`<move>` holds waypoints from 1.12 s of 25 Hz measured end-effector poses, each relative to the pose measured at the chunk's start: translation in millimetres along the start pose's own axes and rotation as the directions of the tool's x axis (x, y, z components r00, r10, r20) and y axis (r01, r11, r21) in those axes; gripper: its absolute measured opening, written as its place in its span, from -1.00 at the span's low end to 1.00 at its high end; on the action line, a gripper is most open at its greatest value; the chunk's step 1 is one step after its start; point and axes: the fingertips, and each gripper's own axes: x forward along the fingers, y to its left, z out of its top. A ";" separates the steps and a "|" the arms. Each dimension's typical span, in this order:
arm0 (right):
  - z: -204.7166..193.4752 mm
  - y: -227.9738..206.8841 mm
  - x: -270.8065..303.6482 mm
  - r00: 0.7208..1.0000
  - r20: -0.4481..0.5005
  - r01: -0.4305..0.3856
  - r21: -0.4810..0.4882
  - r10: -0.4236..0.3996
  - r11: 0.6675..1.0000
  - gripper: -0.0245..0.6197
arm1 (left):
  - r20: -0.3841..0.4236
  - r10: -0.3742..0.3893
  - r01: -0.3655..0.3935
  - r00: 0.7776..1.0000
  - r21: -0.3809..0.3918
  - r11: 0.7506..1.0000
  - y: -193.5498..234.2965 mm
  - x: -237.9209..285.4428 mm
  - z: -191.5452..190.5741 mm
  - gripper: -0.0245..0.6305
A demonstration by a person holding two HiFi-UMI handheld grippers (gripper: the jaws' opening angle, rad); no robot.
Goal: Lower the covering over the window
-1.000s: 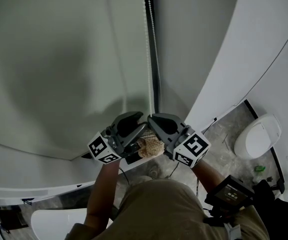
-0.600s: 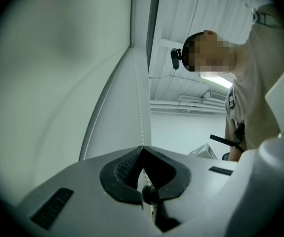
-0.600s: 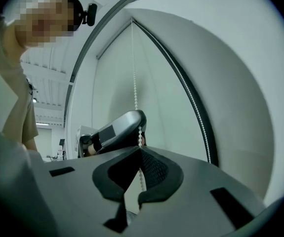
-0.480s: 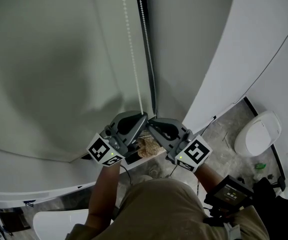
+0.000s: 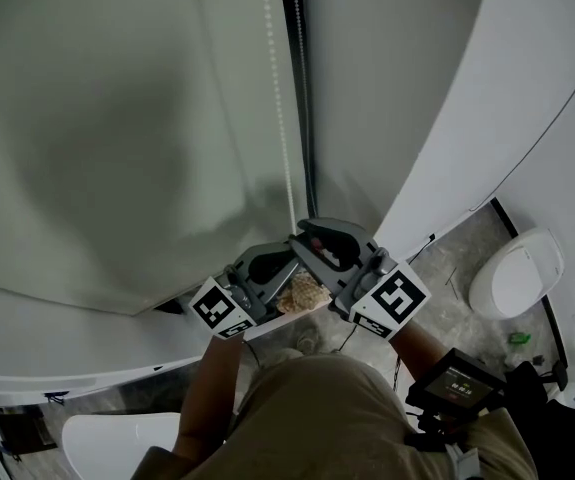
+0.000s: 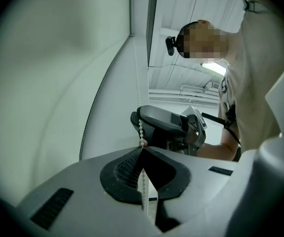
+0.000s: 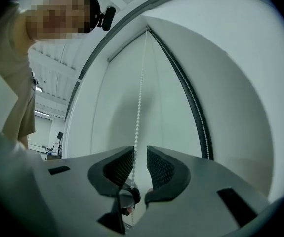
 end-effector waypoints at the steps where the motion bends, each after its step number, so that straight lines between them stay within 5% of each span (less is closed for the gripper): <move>1: -1.3 1.7 0.4 1.000 -0.001 -0.002 0.003 0.002 1.000 -0.65 | -0.003 -0.009 0.009 1.000 0.004 1.000 -1.8 0.2 0.9 -0.88; 5: -1.9 4.6 2.3 1.000 -0.002 -0.014 0.040 0.014 0.999 -0.87 | -0.001 -0.019 0.019 1.000 -0.001 1.000 -4.6 2.4 2.0 -0.88; 11: -3.6 -2.5 6.7 1.000 -0.014 0.005 0.078 -0.004 0.997 -0.90 | 0.019 -0.037 0.037 0.999 -0.036 0.999 -0.3 -3.0 4.6 -0.87; 15: -6.2 -8.4 5.3 1.000 0.003 0.024 0.064 -0.025 0.998 -0.90 | 0.125 -0.032 0.041 0.992 -0.070 0.997 16.4 -20.3 35.0 -0.63; 20: -51.6 -3.0 3.7 0.995 -0.095 0.024 0.071 -0.017 0.997 -0.90 | 0.160 -0.034 0.031 0.987 0.024 0.999 21.3 -7.0 76.3 -0.53; 24: -76.8 0.3 0.2 0.988 -0.153 0.010 0.128 0.009 0.992 -0.90 | 0.096 -0.004 -0.004 0.995 0.085 0.996 24.0 16.7 78.2 -0.54; 26: -75.7 0.2 0.3 0.988 -0.155 0.007 0.138 0.014 0.990 -0.90 | 0.091 0.020 -0.027 0.996 0.070 0.997 29.4 21.0 74.9 -0.82; 28: -75.5 -1.9 -0.6 0.988 -0.152 0.007 0.158 0.017 0.987 -0.90 | 0.097 0.052 -0.056 0.994 0.043 0.997 34.3 22.7 72.1 -0.85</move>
